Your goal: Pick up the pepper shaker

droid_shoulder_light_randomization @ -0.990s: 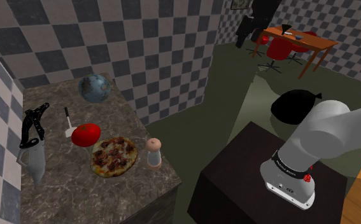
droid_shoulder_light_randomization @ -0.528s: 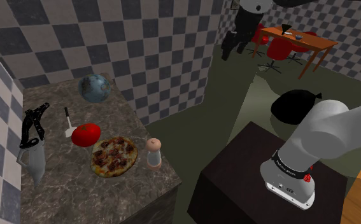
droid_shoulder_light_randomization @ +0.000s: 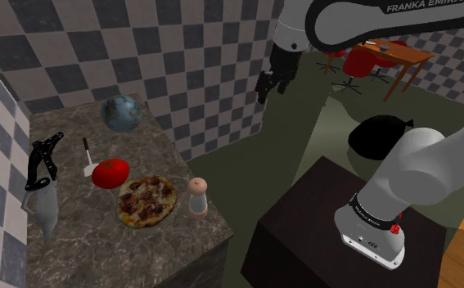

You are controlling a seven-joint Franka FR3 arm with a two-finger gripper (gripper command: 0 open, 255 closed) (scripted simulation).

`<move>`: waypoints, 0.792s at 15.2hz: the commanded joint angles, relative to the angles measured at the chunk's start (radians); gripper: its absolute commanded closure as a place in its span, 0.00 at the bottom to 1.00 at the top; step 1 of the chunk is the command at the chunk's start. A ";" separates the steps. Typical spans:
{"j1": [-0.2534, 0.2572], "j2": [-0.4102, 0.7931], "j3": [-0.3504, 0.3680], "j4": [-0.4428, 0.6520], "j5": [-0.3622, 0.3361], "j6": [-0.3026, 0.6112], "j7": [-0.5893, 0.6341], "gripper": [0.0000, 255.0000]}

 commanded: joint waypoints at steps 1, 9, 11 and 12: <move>0.010 0.056 0.023 -0.001 0.010 0.051 0.023 0.00; 0.043 0.281 0.117 0.020 0.021 0.232 0.119 0.00; 0.050 0.345 0.139 0.036 0.014 0.273 0.147 0.00; 0.054 0.377 0.150 0.045 0.008 0.293 0.161 0.00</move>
